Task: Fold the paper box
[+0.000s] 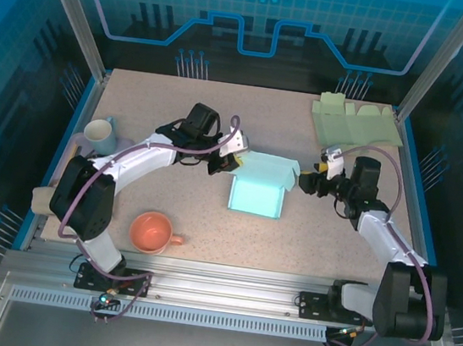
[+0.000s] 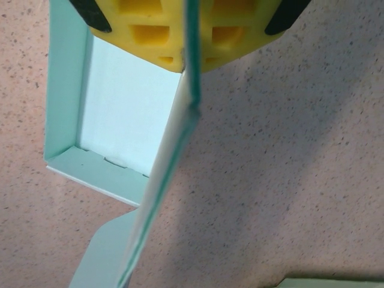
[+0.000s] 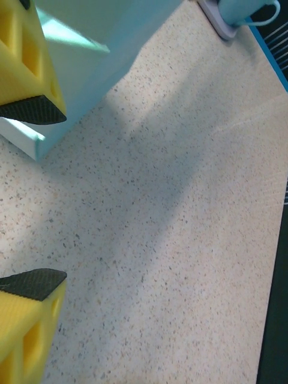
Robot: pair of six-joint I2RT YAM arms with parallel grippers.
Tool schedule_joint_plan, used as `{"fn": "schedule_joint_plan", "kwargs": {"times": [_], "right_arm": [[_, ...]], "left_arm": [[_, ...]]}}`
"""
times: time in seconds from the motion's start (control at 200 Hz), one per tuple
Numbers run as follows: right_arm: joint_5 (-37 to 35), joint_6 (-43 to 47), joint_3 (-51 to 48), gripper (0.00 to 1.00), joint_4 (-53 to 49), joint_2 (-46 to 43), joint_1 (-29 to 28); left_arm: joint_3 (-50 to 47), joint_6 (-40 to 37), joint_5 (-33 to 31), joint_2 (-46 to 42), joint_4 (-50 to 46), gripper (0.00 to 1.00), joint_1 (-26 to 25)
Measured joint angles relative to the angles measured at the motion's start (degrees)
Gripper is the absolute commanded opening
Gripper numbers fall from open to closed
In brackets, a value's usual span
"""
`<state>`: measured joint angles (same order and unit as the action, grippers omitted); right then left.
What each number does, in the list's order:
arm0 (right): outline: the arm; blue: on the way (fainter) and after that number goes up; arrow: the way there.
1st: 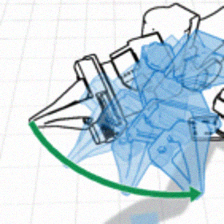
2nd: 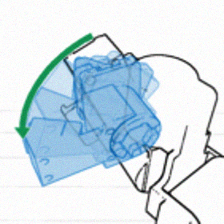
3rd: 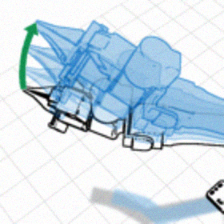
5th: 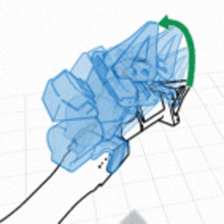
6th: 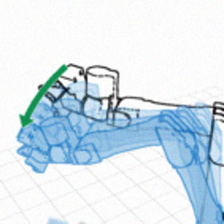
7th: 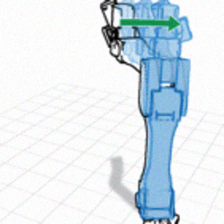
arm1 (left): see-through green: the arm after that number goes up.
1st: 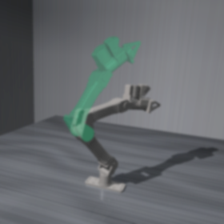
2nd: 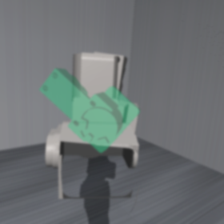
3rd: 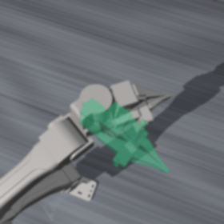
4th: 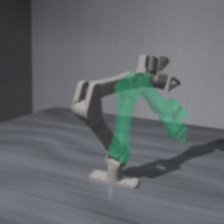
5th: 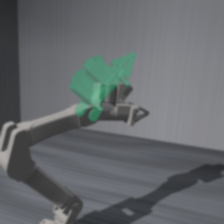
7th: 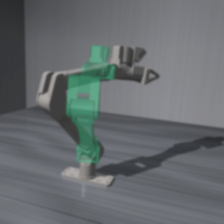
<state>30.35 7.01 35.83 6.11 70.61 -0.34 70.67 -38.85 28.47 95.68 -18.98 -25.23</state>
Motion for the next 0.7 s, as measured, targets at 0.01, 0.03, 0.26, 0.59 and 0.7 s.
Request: {"fn": "schedule_joint_plan", "kwargs": {"times": [0.01,0.03,0.26,0.59,0.7], "right_arm": [[0.2,0.1,0.0,0.67,0.0,0.1,0.0],[0.5,0.2,0.0,0.67,0.0,0.2,0.0],[1.1,0.7,0.0,0.67,0.0,3.4,-0.3],[-1.3,3.0,0.1,0.67,0.6,7.0,-3.4],[-0.3,4.8,0.1,0.68,0.5,7.0,-5.8]], "left_arm": [[-0.2,0.1,-0.1,-0.1,0.1,0.00,0.1],[-0.4,0.1,-0.2,-0.2,0.3,0.00,0.3],[-1.1,0.6,-0.5,-1.6,1.6,0.00,1.1],[-1.1,1.0,-0.1,-1.6,1.5,0.00,1.1],[-1.1,1.0,0.6,-1.6,1.3,0.00,1.1]]}}
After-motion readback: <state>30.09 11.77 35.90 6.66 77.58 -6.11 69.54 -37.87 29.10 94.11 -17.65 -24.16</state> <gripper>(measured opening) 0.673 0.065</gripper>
